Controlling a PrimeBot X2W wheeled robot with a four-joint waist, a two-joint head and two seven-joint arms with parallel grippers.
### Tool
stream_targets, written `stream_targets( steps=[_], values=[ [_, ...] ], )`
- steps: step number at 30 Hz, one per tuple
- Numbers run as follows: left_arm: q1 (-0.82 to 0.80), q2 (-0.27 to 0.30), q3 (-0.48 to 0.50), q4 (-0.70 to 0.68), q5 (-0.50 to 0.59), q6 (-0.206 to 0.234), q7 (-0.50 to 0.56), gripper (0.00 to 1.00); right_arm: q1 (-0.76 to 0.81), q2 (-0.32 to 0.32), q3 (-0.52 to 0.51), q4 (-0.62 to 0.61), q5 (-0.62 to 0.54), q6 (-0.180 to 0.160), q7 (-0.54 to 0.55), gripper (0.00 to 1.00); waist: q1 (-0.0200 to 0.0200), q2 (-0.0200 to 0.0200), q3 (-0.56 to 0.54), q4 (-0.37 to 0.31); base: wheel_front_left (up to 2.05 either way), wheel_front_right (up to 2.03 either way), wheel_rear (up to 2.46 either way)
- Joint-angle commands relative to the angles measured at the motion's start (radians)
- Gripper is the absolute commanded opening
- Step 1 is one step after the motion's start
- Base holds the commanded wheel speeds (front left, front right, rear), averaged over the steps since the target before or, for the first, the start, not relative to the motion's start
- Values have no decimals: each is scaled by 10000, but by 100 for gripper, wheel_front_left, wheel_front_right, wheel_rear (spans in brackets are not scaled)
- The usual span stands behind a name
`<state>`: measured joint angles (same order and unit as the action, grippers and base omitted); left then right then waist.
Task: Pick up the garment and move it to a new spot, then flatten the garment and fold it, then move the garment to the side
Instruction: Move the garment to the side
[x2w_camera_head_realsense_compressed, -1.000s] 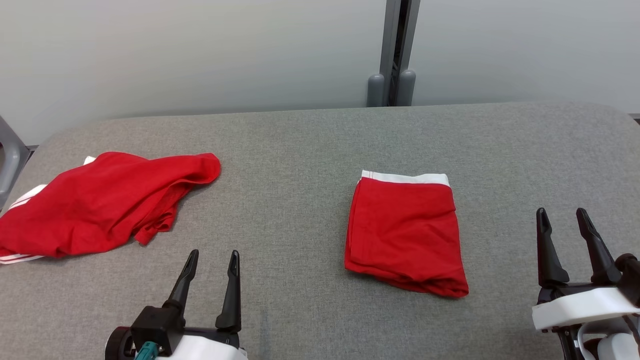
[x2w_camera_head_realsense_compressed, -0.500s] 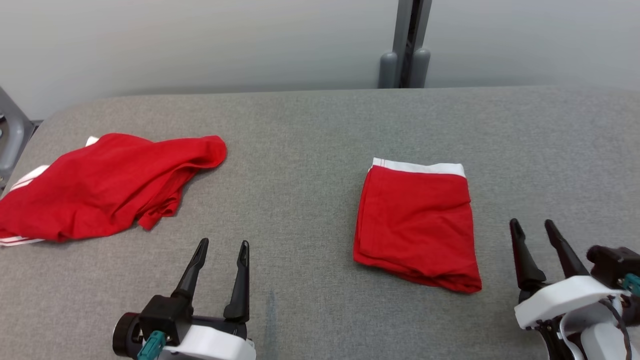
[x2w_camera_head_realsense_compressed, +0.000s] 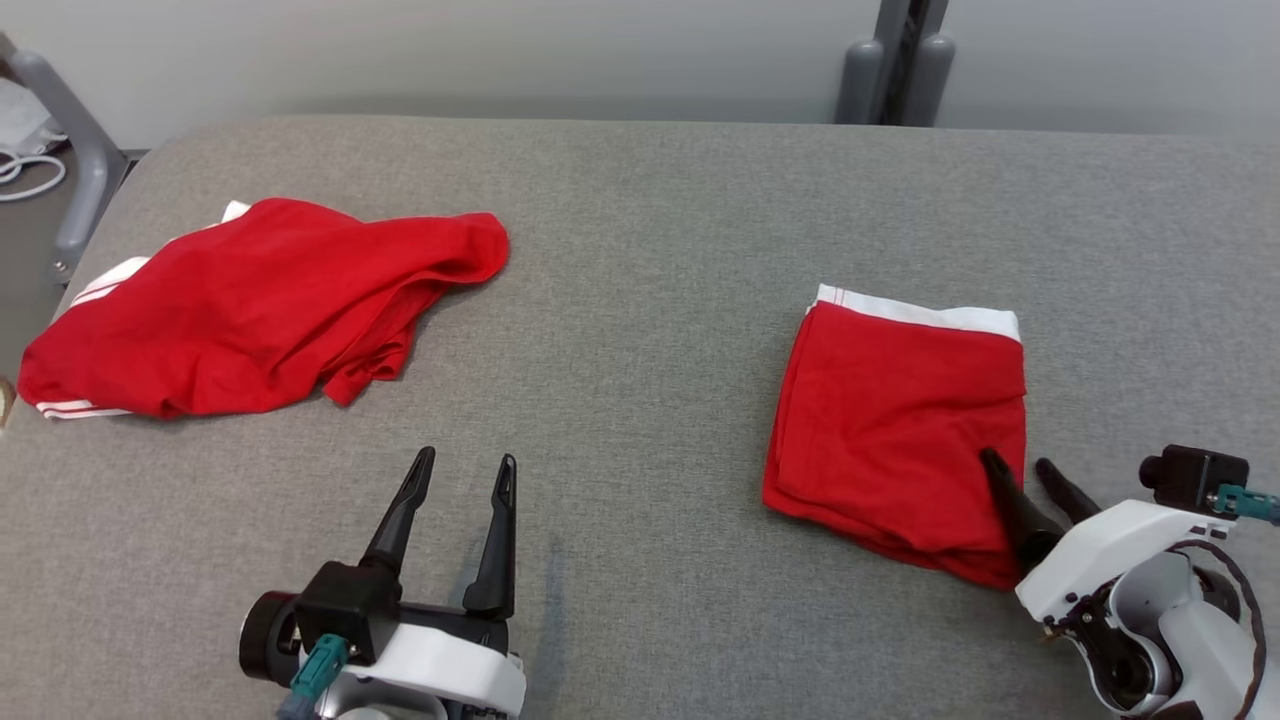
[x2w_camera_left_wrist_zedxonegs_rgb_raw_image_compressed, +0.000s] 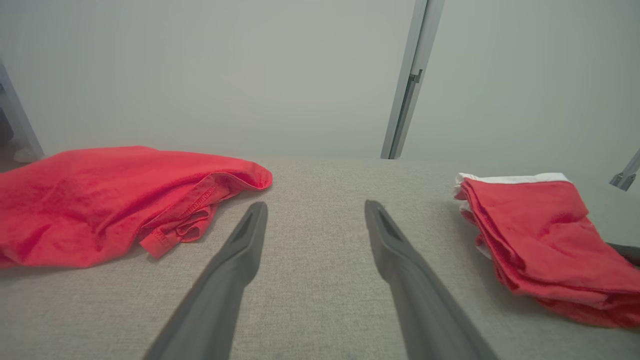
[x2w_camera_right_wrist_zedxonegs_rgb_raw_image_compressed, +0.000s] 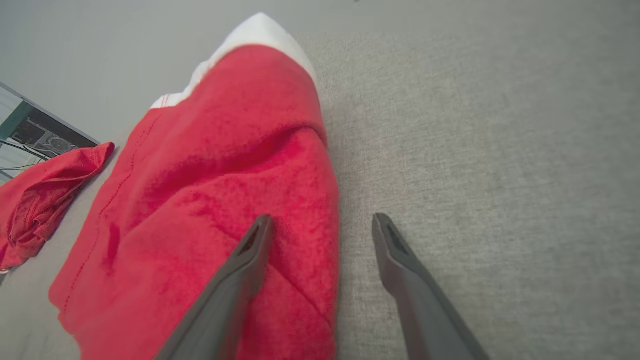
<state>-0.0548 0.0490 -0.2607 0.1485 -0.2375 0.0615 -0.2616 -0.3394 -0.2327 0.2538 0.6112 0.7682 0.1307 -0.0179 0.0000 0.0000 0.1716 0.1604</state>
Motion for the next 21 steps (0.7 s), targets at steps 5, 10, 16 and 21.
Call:
stream_targets(
  steps=[5, 10, 16, 21],
  values=[
    [-254, 35, -86, 33, -7, -5, -37, 100, -348, -179, 573, 396, 831, -1, 395, 100, 0, 0, 115, 232, 0, 0, 0],
    [-288, 34, -179, 48, -10, 58, -37, 100, -504, -209, 1165, 571, 1494, -1, 429, 100, 0, 0, 67, 365, 0, 0, 0],
    [-158, 35, -172, 25, 31, 112, -37, 100, -781, -549, 1942, 664, 1575, -1, -68, 0, 0, 0, -26, 329, 0, 0, 0],
    [-172, 34, -165, -20, 118, 41, -37, 100, -1085, -966, 2615, 920, 1377, -1, -700, 0, 0, 0, -73, 25, 0, 0, 0]
  ],
)
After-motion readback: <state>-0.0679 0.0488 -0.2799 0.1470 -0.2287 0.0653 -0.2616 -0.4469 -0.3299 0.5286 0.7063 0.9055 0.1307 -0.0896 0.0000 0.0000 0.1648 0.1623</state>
